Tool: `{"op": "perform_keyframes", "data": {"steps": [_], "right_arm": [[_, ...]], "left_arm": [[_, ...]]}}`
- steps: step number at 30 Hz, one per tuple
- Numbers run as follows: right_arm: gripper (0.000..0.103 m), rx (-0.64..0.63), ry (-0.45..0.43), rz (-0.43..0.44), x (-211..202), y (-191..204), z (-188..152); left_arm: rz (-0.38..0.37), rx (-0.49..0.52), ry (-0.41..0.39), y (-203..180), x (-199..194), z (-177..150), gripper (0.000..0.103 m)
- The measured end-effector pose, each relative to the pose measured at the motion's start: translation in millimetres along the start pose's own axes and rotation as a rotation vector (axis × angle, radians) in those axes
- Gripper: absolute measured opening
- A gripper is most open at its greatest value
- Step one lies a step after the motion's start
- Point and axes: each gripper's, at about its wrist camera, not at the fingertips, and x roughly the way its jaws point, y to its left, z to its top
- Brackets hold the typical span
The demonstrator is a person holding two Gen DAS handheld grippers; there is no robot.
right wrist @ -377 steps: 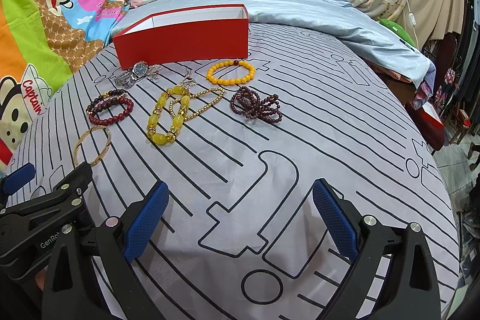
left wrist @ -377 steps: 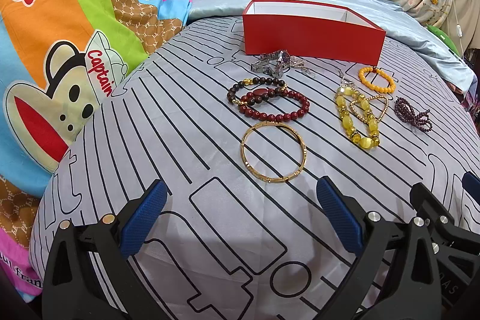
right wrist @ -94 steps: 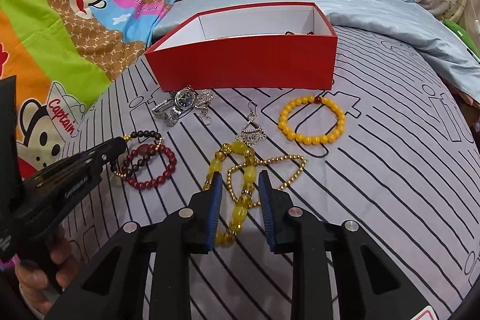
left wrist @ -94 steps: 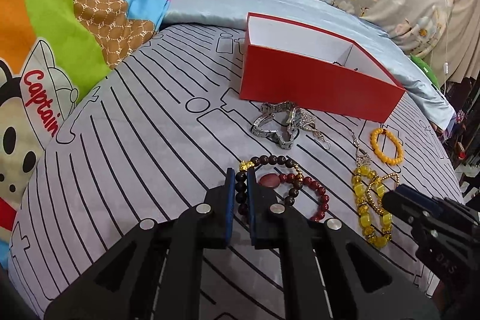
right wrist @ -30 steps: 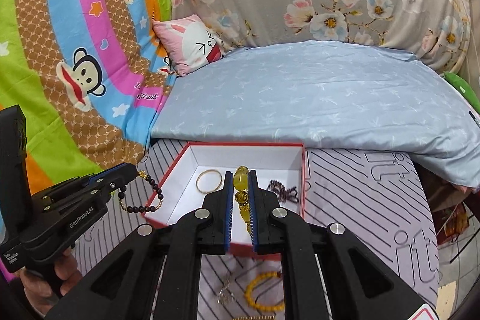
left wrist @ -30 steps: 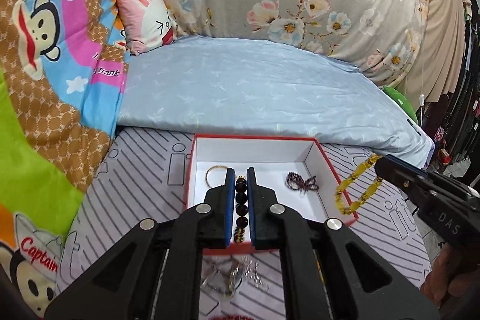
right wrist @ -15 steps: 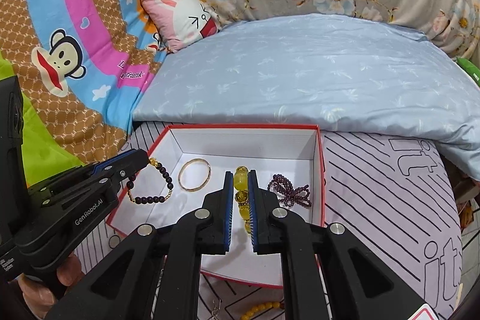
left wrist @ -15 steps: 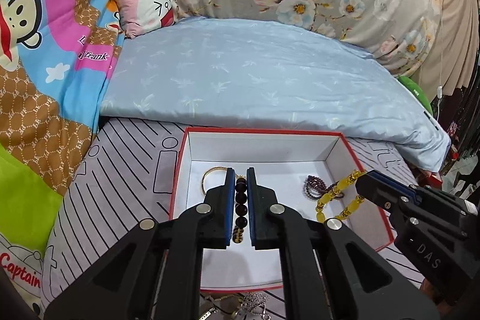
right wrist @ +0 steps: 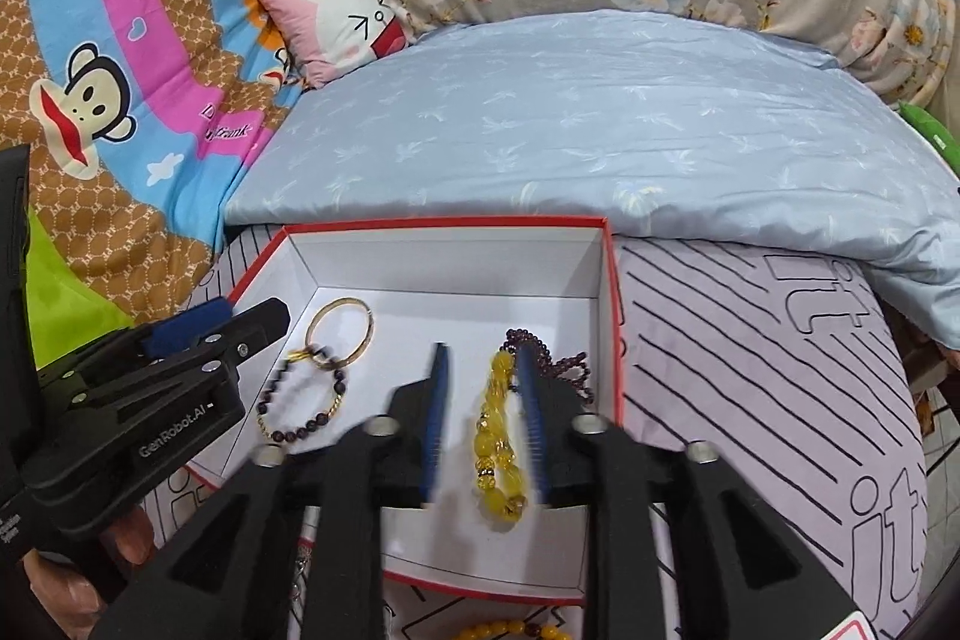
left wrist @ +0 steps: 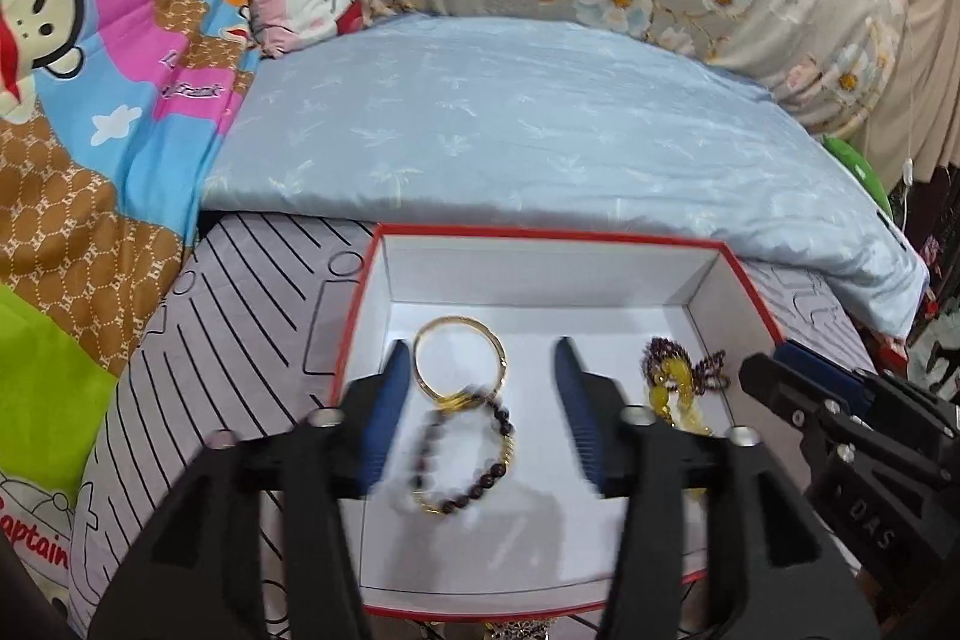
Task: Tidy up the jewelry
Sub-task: 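Lower the brown bracelet into the box with the left gripper while the right releases the yellow one, then withdraw both open grippers from the box toward the remaining jewelry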
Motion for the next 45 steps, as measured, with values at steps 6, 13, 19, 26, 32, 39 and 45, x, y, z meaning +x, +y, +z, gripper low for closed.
{"op": "perform_keyframes", "data": {"steps": [6, 13, 19, 26, 32, 39, 45], "right_arm": [[0.040, 0.032, -0.023, 0.006, -23, -10, -8], [0.040, 0.027, -0.039, -0.015, -59, -11, -40], [0.040, 0.017, -0.011, -0.022, -80, -3, -79], [0.040, 0.044, 0.051, -0.007, -92, 2, -122], [0.040, 0.067, 0.092, -0.006, -100, 1, -154], [0.040, 0.070, 0.122, -0.021, -104, 2, -176], [0.040, 0.078, 0.135, -0.009, -101, 4, -182]], "left_arm": [[-0.004, -0.013, -0.014, 8, -16, 0, 0.053], [-0.002, -0.013, -0.039, 19, -55, -28, 0.053], [-0.005, -0.027, -0.029, 25, -87, -63, 0.054], [-0.007, -0.048, 0.030, 29, -103, -114, 0.055], [-0.003, -0.060, 0.069, 37, -108, -146, 0.055], [0.006, -0.038, 0.116, 34, -104, -171, 0.055], [0.028, -0.046, 0.144, 36, -97, -173, 0.051]]}}
